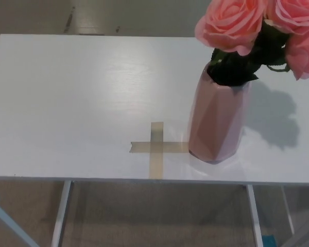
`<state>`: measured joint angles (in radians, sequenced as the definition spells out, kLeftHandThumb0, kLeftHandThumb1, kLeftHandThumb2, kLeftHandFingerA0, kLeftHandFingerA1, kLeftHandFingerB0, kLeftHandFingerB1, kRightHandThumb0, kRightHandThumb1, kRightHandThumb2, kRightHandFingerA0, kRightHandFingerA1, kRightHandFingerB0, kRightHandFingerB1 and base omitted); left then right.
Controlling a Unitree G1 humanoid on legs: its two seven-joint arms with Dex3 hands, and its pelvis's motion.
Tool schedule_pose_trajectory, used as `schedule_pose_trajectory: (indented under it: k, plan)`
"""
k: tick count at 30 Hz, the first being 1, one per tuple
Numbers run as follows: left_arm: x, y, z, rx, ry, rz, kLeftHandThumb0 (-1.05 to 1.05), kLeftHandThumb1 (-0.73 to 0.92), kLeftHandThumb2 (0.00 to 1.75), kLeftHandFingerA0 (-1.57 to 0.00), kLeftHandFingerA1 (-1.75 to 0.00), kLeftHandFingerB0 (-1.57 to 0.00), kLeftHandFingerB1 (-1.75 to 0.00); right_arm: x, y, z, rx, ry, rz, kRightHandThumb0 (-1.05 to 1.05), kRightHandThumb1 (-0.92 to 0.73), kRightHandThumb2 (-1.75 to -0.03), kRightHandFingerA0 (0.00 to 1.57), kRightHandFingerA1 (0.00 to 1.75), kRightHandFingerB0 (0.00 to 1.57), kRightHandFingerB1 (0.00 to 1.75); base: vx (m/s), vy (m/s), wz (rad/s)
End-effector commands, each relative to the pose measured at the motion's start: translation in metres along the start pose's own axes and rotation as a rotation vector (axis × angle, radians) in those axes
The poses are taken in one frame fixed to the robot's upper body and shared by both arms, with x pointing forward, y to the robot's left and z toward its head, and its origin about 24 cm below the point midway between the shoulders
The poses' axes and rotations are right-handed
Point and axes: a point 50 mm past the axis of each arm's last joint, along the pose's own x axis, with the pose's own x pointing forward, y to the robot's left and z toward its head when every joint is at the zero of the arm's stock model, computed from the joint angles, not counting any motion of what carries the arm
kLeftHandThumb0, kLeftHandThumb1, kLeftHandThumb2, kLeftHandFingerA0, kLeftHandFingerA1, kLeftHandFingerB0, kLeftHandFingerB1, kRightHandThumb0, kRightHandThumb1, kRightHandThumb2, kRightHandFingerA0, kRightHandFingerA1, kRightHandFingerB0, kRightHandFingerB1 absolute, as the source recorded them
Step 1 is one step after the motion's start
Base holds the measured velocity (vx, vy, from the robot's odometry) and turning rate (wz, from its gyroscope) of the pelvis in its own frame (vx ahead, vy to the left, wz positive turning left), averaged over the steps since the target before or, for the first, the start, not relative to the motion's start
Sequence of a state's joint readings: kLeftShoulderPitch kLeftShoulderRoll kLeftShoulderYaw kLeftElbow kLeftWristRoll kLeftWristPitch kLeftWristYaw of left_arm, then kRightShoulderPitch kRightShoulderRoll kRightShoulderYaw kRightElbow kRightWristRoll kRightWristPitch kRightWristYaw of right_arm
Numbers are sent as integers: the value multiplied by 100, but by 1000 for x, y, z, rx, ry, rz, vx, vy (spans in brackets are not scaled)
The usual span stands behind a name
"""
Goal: Use the left hand to pick up the rose and then lift and insert it into the pink vase.
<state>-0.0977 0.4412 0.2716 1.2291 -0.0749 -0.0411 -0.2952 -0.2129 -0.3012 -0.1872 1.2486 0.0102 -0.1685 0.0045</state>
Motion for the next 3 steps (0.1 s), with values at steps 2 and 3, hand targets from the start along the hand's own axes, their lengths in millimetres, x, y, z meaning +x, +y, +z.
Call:
schedule_pose_trajectory:
  k: [2,3]
  plan:
    - [-2,5,3,38,-54,31,-63,49,56,-27,-31,-22,-29,0,-4,-1,5,7,-14,-17,-62,-58,61,50,56,47,0,0,0]
    - [-2,5,2,43,-53,30,-63,49,56,-27,-31,-22,-29,0,-4,-1,5,6,-14,-17,-62,-58,61,50,56,47,0,0,0]
